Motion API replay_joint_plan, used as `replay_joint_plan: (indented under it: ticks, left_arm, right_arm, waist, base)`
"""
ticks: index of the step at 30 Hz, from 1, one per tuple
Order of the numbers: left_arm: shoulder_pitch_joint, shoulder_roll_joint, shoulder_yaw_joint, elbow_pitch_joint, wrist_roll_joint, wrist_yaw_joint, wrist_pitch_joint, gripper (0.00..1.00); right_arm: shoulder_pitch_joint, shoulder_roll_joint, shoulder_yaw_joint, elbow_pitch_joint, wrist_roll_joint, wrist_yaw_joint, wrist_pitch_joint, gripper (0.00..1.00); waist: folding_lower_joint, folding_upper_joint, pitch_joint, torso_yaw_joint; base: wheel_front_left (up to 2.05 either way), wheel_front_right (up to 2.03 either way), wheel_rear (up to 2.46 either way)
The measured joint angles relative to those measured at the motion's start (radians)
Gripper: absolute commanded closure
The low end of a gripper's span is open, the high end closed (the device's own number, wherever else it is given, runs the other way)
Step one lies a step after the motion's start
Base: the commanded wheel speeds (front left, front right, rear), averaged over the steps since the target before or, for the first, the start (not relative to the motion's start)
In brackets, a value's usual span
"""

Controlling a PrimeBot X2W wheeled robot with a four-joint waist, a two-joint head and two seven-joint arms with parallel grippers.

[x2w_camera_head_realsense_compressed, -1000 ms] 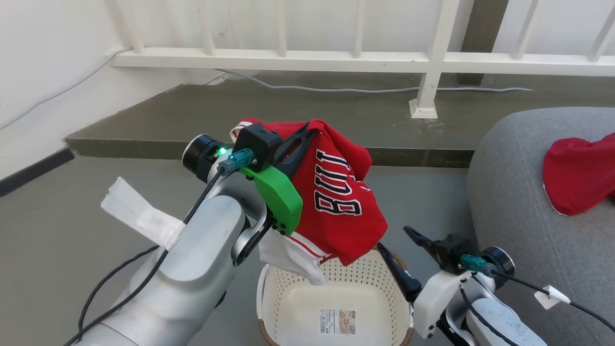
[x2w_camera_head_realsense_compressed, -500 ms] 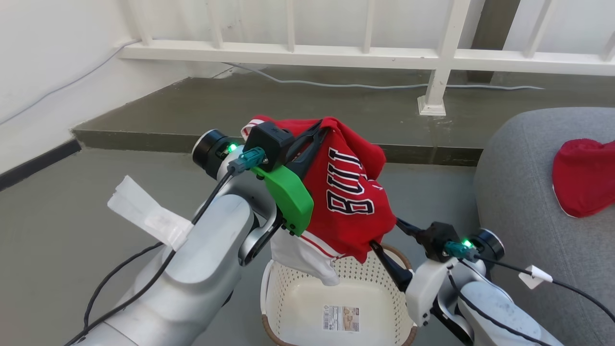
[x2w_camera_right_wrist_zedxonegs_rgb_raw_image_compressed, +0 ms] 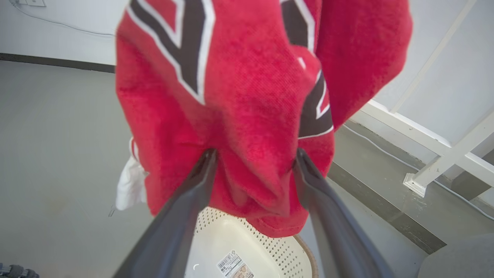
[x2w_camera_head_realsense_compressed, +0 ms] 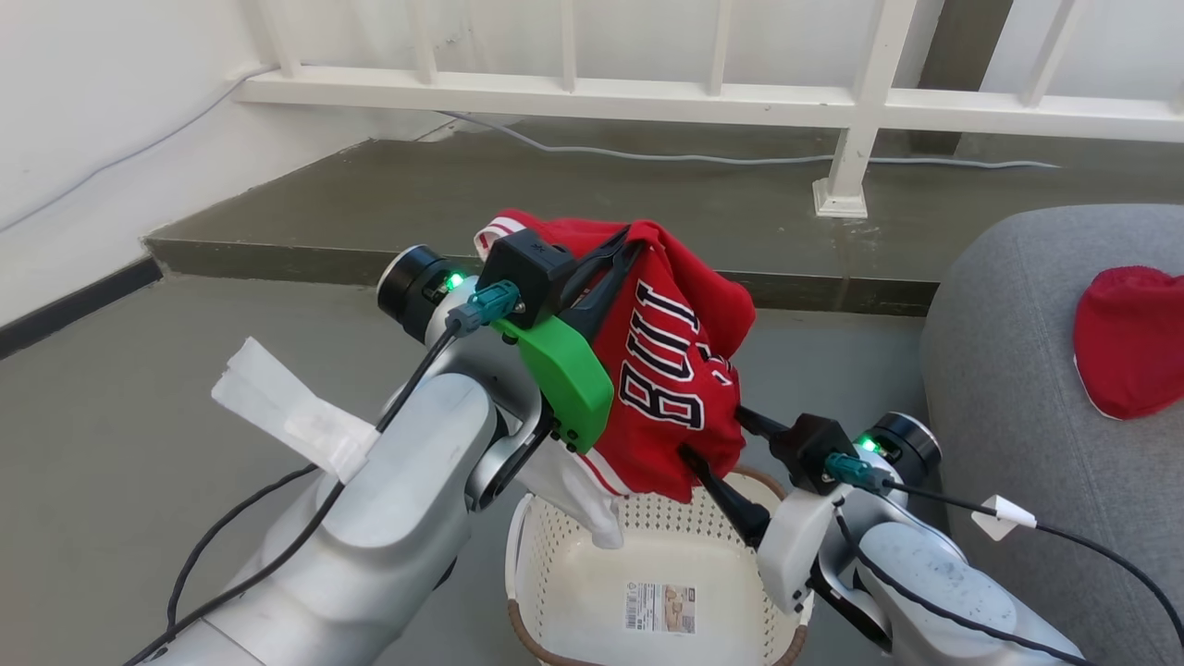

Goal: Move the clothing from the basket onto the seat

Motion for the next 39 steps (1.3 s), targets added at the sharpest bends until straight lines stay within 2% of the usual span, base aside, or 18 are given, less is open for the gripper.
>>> replay_joint_plan:
  ticks: [1,2,3,13,21,22,23,25,26,32,39]
  left_arm:
    - [0.000,0.000,0.000,-0.001,0.000,0.003,0.000,1.00]
    - [0.000,0.000,0.000,-0.002,0.000,0.003,0.000,1.00]
    - [0.000,0.000,0.000,-0.003,0.000,0.003,0.000,1.00]
    - [0.007,0.014,0.011,0.001,-0.009,0.028,0.009,1.00]
    - [0.050,0.027,0.033,0.010,-0.030,0.048,0.010,1.00]
    - [0.056,0.029,0.038,0.010,-0.034,0.050,0.010,0.89]
    - [0.061,0.031,0.041,0.011,-0.037,0.053,0.010,0.61]
    - [0.071,0.035,0.045,0.013,-0.055,0.056,0.009,0.17]
    - [0.077,0.035,0.049,0.013,-0.060,0.057,0.008,0.00]
    - [0.104,0.035,0.065,0.007,-0.071,0.064,-0.005,0.00]
    - [0.145,0.035,0.059,-0.004,-0.077,0.064,-0.028,0.00]
  right_arm:
    - [0.000,0.001,0.004,0.005,0.000,0.000,0.000,0.59]
    - [0.000,0.001,0.007,0.009,0.001,0.000,-0.002,0.71]
    - [-0.001,0.001,0.010,0.012,0.005,0.000,-0.003,1.00]
    - [-0.028,-0.003,0.008,0.025,0.047,0.000,-0.012,1.00]
    - [-0.042,-0.031,-0.048,0.008,0.070,0.000,-0.014,1.00]
    - [-0.043,-0.036,-0.058,0.003,0.070,0.000,-0.018,1.00]
    - [-0.046,-0.041,-0.066,-0.003,0.071,0.000,-0.019,1.00]
    - [-0.055,-0.050,-0.083,-0.022,0.076,0.000,-0.020,1.00]
    - [-0.060,-0.055,-0.093,-0.037,0.079,0.000,-0.020,1.00]
    - [-0.086,-0.099,-0.158,-0.117,0.080,-0.005,-0.021,1.00]
    - [-0.087,-0.168,-0.235,-0.181,0.090,-0.041,-0.021,1.00]
  waist:
    - [0.0000,0.0000,0.000,0.000]
    - [0.0000,0.0000,0.001,0.000]
    - [0.0000,0.0000,0.002,0.000]
    - [0.0000,0.0000,0.007,-0.017]
    - [0.0000,0.0000,0.008,-0.056]
    - [0.0000,0.0000,0.008,-0.061]
    - [0.0000,0.0000,0.007,-0.067]
    - [0.0000,0.0000,0.007,-0.080]
    - [0.0000,0.0000,0.007,-0.086]
    - [0.0000,0.0000,0.003,-0.128]
    - [0.0000,0.0000,-0.001,-0.193]
  base:
    - [0.00,0.00,0.00]
    - [0.00,0.00,0.00]
    - [0.00,0.00,0.00]
    - [0.00,0.00,0.00]
    - [0.00,0.00,0.00]
    - [0.00,0.00,0.00]
    - [0.00,0.00,0.00]
    - [0.00,0.00,0.00]
    - [0.00,0.00,0.00]
    - [0.00,0.00,0.00]
    - [0.00,0.00,0.00]
